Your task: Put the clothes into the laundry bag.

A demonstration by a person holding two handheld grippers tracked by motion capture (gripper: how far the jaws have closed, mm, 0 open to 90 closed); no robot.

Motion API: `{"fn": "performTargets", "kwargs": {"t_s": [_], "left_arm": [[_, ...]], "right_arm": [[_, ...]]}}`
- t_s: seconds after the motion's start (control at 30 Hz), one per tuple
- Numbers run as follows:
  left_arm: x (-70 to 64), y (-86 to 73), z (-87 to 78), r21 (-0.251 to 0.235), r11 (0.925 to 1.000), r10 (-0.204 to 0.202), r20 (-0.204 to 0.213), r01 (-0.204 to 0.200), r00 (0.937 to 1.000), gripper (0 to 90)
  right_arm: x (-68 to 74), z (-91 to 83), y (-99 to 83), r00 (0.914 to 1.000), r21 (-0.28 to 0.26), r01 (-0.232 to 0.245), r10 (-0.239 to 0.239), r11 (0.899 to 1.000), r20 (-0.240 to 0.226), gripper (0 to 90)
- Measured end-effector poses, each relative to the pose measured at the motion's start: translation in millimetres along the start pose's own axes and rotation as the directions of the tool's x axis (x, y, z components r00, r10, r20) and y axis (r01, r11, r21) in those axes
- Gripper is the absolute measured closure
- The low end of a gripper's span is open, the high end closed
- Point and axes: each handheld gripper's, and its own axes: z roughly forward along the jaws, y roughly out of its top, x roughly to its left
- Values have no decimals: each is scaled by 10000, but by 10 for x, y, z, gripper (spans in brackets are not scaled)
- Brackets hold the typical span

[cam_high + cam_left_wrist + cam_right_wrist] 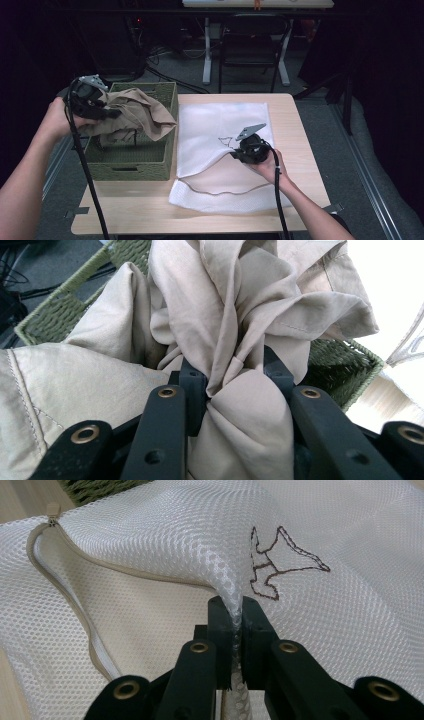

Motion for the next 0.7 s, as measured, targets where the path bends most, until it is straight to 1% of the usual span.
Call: {"fn": "performTargets", "kwargs": {"t_s": [0.07, 0.1, 0.2, 0.23, 0.4, 0.47, 0.53, 0.57, 0.63, 0.7], "left_arm": [[-6, 2, -14, -68, 9999, -78, 30, 78, 10000, 707], [-8, 8, -33, -46, 10000, 24, -17, -24, 10000, 707], [-28, 26, -100, -101, 9999, 52, 45, -52, 10000, 707], [-28, 26, -100, -101, 9999, 52, 45, -52, 10000, 707], [-71, 50, -190, -382, 9992, 88, 12, -87, 10000, 707], [-89, 60, -209, -370, 9992, 175, 8, -174, 9998, 707], [-101, 63, -213, -368, 9993, 121, 48, -119, 9999, 707], [-108, 70, -220, -337, 9992, 235, 10, -235, 9997, 707], [-129, 79, -234, -348, 9991, 225, 39, -224, 9997, 707], [-153, 101, -264, -397, 9986, 343, 30, -341, 9994, 707]], "right_arm": [[1, 0, 0, 10000, 1, -11, 11, 10000, -3, 856], [1, -1, -1, 10000, 9, -17, 17, 10000, -8, 856], [-1, 2, 0, 10000, 7, -33, 33, 10000, -12, 856], [-1, 3, 0, 10000, 9, -34, 34, 10000, -21, 856], [-5, -3, 0, 10000, -6, -42, 42, 10000, -17, 856], [-7, -6, -2, 10000, -5, -82, 82, 10000, -25, 856], [-9, -7, -2, 10000, -14, -85, 85, 10000, -39, 856], [-9, -6, -2, 10000, 0, -85, 85, 10000, -38, 856], [-11, -7, -1, 9999, -13, -90, 90, 10000, -53, 856], [-14, -6, -2, 9999, -13, -91, 91, 10000, -70, 856]]}}
